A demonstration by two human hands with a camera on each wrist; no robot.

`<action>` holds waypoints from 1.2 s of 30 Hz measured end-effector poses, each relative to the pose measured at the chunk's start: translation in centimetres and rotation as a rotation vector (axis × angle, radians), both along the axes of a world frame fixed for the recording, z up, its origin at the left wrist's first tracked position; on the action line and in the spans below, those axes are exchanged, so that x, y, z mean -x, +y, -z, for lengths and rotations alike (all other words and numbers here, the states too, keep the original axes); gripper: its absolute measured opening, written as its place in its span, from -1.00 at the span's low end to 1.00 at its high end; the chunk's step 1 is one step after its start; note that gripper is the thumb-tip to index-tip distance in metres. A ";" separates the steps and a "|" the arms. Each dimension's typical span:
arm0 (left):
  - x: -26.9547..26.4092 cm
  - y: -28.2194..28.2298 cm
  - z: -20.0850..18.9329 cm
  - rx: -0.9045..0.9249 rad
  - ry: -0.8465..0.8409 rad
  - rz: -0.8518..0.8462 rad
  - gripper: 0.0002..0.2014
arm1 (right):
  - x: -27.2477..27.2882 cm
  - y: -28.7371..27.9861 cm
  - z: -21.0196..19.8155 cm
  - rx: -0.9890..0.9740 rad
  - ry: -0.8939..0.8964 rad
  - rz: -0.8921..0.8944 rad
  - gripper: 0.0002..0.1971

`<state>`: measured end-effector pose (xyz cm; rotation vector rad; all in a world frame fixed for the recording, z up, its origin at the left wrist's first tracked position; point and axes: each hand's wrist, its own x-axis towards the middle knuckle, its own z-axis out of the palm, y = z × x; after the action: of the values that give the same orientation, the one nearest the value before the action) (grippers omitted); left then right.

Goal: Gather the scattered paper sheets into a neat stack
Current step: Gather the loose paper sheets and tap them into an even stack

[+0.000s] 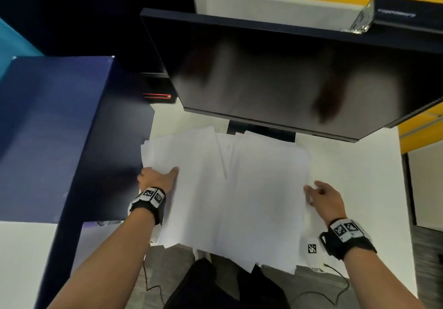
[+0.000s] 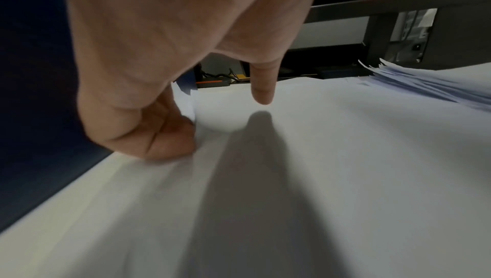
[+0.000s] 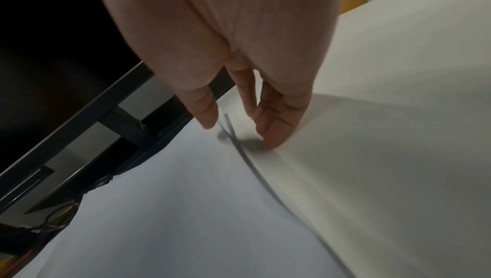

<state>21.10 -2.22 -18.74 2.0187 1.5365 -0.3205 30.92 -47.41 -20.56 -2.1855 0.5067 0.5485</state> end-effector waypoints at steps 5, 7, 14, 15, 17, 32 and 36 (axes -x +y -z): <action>-1.2 -1.0 0.0 0.105 -0.063 0.070 -0.16 | 0.0 3.0 -1.7 0.007 -0.025 -0.066 -0.42; -2.2 -2.6 -0.5 0.123 -0.102 0.163 -0.31 | 0.0 4.3 -1.9 0.020 -0.036 -0.094 -0.42; -2.7 -5.2 -1.8 0.258 -0.240 0.373 -0.50 | 0.8 5.4 -1.6 0.042 0.000 -0.112 -0.37; -2.2 -4.5 -1.7 0.270 -0.199 0.405 -0.52 | 1.0 4.6 -1.4 0.091 0.001 -0.093 -0.34; -0.9 -3.7 -1.2 0.275 -0.037 0.535 -0.52 | 1.9 3.1 -1.1 0.191 0.050 -0.068 -0.26; -2.9 -7.2 -0.8 0.243 -0.198 0.398 -0.53 | 2.2 3.1 -1.5 0.226 0.065 0.196 -0.34; -7.5 -7.9 -0.6 0.209 -0.128 0.509 -0.57 | -2.7 4.9 -2.1 0.212 0.014 0.119 -0.45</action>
<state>28.65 -10.14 -18.13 2.1862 0.8556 -0.5131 33.58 -42.46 -18.50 -2.3341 0.7257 0.4635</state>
